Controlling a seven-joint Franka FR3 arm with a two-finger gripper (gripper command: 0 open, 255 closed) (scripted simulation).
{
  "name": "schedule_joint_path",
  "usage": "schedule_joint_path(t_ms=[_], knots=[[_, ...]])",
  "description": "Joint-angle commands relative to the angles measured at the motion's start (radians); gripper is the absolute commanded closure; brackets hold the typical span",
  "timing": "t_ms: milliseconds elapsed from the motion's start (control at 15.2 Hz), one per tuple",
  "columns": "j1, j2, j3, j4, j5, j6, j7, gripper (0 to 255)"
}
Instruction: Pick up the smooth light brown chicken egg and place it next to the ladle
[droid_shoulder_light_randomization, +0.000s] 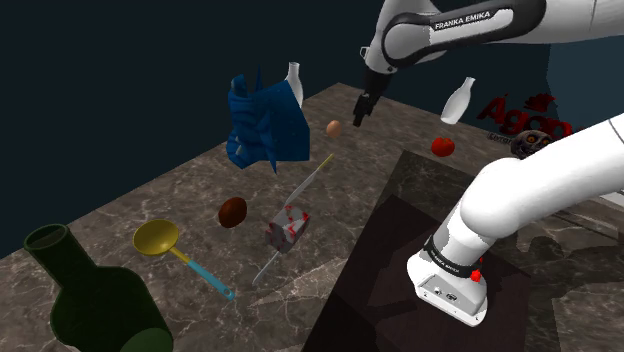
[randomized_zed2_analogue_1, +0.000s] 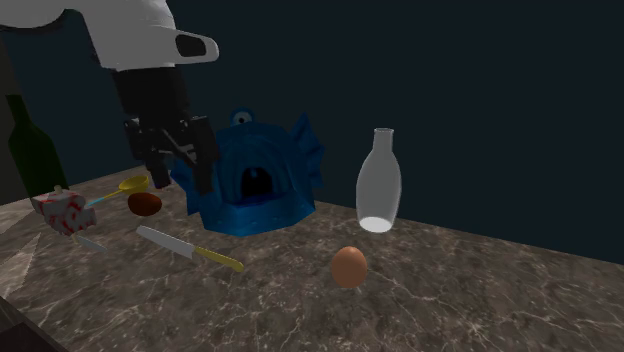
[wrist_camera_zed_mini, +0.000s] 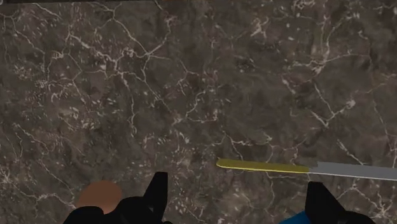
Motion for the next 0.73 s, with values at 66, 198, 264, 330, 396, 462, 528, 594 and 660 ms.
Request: schedule_joint_path(t_ms=[66,198,264,330,396,462,528,594,660], knots=[[-0.01,0.084,-0.033,0.004,-0.025,0.114,-0.051,0],[-0.015,0.148,-0.056,0.016,-0.037,0.187,-0.087,0],[-0.017,0.181,-0.067,0.024,-0.041,0.223,-0.104,0],[-0.018,0.215,-0.078,0.034,-0.044,0.258,-0.123,0],[-0.019,0.25,-0.089,0.046,-0.044,0.292,-0.142,0],[-0.021,0.286,-0.099,0.059,-0.044,0.325,-0.161,0],[-0.022,0.322,-0.109,0.074,-0.041,0.357,-0.182,0],[-0.023,0.358,-0.118,0.091,-0.036,0.388,-0.203,0],[-0.023,0.395,-0.127,0.108,-0.029,0.418,-0.225,0]])
